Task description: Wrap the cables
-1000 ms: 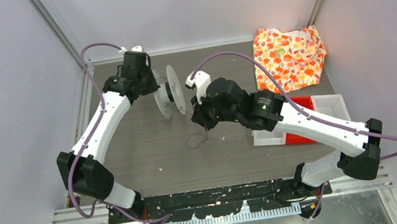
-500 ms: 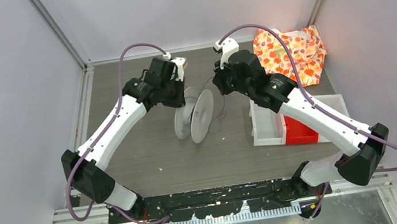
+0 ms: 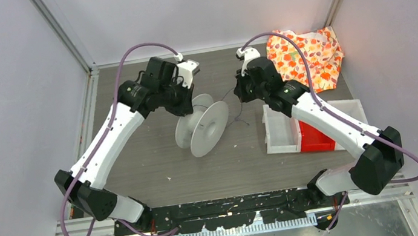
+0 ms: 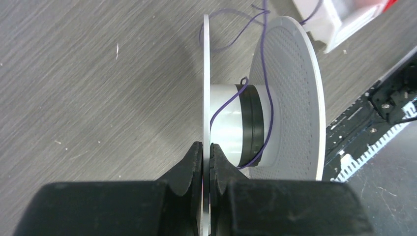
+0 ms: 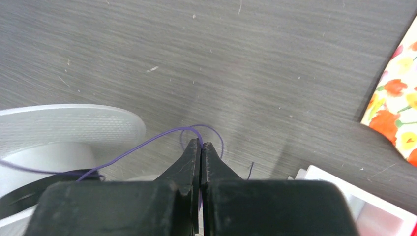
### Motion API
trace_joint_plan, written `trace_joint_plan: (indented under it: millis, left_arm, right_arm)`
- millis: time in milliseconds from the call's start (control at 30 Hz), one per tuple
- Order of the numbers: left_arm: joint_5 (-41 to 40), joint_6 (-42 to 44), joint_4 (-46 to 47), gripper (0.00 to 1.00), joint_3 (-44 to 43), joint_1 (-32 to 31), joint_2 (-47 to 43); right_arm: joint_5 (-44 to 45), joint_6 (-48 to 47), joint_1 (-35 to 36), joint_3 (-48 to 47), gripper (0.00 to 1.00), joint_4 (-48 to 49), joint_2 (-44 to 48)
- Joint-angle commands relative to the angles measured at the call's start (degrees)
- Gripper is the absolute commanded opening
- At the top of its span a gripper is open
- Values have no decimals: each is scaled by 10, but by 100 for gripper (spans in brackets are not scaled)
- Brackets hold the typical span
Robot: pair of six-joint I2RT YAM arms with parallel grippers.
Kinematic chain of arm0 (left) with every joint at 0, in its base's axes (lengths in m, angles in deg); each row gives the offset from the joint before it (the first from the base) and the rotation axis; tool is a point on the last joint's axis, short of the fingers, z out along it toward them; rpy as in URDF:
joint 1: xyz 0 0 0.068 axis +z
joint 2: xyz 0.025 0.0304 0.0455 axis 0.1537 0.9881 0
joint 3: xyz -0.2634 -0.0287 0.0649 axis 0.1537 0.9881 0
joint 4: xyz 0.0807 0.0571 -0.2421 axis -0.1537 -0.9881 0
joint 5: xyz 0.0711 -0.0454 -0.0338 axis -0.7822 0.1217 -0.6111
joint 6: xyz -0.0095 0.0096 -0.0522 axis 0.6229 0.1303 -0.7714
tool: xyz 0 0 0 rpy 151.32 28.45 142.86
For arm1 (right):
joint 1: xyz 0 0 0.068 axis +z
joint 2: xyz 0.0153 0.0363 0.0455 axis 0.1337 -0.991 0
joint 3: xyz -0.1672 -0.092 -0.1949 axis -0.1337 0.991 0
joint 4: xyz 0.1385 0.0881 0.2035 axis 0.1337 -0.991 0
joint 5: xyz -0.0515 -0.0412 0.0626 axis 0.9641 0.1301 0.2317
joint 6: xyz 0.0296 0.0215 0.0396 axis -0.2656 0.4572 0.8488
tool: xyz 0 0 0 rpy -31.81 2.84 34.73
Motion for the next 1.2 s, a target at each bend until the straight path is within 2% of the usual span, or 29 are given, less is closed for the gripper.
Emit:
trace_joint_plan:
  millis: [0,167,233,467,633,933,1167]
  left_arm:
    - [62,27,-22,0,-64,4,-34]
    - [70,27,-53,1,-140,4,-36]
    - [71,21,-50,1,-160,5,-37]
    - [53,-44,11,0,-197,12,-59]
    - [28,-80,41,1,-218,18,-67]
    - [30,-116,64,0,-256,22,-63]
    - [24,-130,86,1,-258,22,-61]
  right_arm:
    - [-31,24,-13,26,1,44,-15]
    - [-64,41,-22,51,2,61,-24]
    - [-87,54,-25,63,10,77,-26]
    - [-146,115,-36,114,47,146,-42]
    - [-180,153,-36,144,62,192,-50]
    - [-179,191,-37,185,66,248,-49]
    - [-195,212,-36,215,67,248,-21]
